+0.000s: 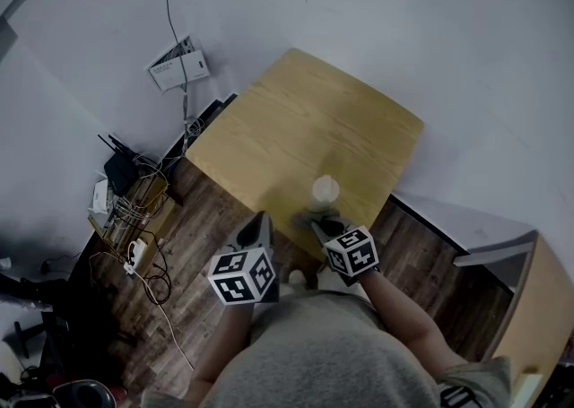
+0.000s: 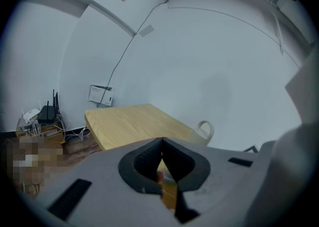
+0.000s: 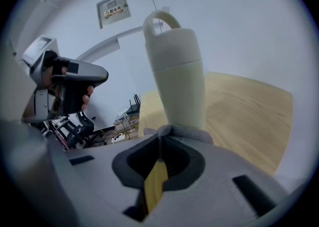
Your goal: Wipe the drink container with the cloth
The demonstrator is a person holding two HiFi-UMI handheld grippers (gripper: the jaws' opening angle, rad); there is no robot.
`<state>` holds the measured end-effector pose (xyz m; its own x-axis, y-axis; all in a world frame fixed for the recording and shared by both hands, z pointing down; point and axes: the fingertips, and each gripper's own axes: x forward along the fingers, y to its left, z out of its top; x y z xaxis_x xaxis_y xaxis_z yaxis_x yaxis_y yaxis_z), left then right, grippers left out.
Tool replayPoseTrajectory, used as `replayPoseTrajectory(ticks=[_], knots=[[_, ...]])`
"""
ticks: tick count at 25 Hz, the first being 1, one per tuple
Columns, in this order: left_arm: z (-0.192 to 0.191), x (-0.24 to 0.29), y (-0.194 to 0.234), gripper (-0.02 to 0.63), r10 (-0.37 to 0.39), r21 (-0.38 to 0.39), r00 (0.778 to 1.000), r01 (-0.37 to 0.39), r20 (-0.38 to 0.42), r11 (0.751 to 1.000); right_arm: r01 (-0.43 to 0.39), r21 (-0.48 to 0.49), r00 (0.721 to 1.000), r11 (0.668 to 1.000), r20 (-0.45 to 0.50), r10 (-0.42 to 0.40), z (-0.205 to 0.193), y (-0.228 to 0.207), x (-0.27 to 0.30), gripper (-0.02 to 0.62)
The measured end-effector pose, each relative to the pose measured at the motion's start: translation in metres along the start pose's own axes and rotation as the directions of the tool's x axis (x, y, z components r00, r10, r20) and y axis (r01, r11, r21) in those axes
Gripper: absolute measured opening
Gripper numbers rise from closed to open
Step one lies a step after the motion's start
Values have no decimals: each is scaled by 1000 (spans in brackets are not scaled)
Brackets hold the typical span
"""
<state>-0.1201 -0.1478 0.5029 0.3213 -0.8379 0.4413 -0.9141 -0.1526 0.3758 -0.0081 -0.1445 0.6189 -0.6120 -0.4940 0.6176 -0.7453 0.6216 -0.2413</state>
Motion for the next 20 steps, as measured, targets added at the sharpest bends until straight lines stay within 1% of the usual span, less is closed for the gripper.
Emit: replayPoseTrajectory(ticks=[6,13,16,20], knots=[[6,-4,15,3,33,-18,999,-33,20,999,-102,-34,993,994,59,104,24,36,-10,9],[8,-8,21,3,47,-29,998,-46,31,999,-201,-146,969,969,115,219,62,79,-19,9],[9,-7,22,3,47,-28,998,-46,32,999,-210,-186,962,960,135,237,78,87,-16,9],[12,-9,23,3,50,-28,998,-49,36,998,-176,-208,963,962,168,212,96,83,-15,9]])
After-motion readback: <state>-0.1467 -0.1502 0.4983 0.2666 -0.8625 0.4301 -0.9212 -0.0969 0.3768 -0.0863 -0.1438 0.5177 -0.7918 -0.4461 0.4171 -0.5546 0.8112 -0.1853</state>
